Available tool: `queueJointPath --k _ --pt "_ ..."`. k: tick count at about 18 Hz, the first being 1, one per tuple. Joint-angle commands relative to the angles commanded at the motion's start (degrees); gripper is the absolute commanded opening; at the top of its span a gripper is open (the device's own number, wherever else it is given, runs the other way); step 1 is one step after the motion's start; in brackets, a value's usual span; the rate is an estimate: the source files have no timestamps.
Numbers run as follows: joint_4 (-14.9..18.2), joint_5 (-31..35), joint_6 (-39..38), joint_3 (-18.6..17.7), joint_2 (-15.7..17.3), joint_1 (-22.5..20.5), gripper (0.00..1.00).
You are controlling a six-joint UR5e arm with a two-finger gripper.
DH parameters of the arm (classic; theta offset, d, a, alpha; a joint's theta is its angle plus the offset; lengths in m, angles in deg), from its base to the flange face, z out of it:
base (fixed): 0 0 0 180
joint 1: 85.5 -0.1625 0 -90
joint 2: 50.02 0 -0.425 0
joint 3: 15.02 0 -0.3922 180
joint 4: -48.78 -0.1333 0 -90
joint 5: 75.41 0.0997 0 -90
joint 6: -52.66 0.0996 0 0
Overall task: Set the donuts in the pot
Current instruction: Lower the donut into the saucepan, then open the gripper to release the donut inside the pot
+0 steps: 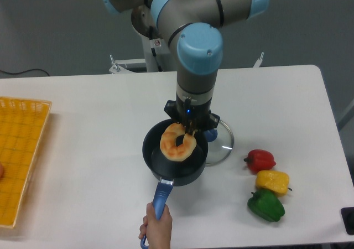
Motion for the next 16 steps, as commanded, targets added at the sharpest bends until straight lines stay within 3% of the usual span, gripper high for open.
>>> queueJointPath --k 2,3,4,6,9,11,12,16 --pt "-0.1 0.0 0.0 0.0 -0.1 0.0 0.16" --pt "-0.2 0.0 0.1 0.0 -0.1 0.0 0.23" --pt "-1.0 0.0 0.3 -0.2 -0.1 0.0 0.37" --pt "-2.5 0.0 0.4 -0.4 -0.2 0.1 0.47" --pt "-2.7 2.4 0.7 -0.4 -0.6 0.9 0.76" --pt "-2.8 3.4 0.7 -0.4 -1.0 1.5 0.9" --pt "-3.0 3.6 0.6 -0.4 -1.1 1.5 0.95" --pt "-3.3 3.8 0.5 -0.4 -1.0 1.6 0.96"
